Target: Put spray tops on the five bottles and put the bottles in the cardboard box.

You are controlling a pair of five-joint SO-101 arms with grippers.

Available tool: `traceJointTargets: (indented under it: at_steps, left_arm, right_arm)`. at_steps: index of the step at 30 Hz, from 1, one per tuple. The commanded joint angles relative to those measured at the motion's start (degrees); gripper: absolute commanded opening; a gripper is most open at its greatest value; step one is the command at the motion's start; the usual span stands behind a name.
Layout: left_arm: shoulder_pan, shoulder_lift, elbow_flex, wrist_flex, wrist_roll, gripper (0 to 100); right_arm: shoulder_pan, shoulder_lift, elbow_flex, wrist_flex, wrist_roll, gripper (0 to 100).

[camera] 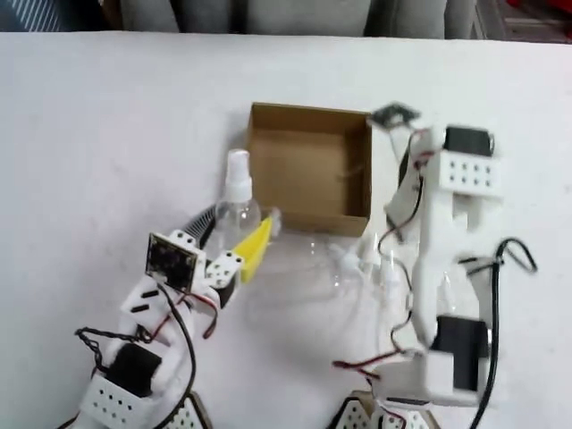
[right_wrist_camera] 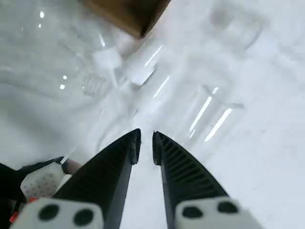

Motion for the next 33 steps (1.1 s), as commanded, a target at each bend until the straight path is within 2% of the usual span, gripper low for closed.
traceJointTargets:
  at_steps: [1,5,12,14,21,28,33]
  left_arm:
    - [-0.48,-0.40,-6.51,-1.85,0.18,2]
    - [-2.86,4.18,-12.48,-1.67,5.10,2]
    - [-3.12,26.07,-26.55,-2.02,6.51,2]
    - [-3.03,31.60,-31.03,-2.02,7.65,2]
    - [-3.12,45.58,-42.99,-5.45,21.27,2]
    - [-3.03,53.58,-45.80,-12.40,24.00,2]
    - [-1.98,56.22,-46.07,-13.80,24.00,2]
  right_arm:
    - [-1.19,-12.70,9.85,-1.36,0.26,1.5]
    - [-3.30,-27.56,17.23,-1.89,0.00,1.5]
    - [-6.29,-48.04,19.96,-1.45,-0.26,1.5]
    - [-8.22,-51.30,19.96,-1.45,-3.52,1.6]
    - [-28.18,-60.97,20.04,-4.35,-17.93,1.6]
    - [-45.49,-71.60,28.75,-13.05,-18.37,1.7]
    - [-49.01,-75.56,41.41,-29.41,-18.37,1.7]
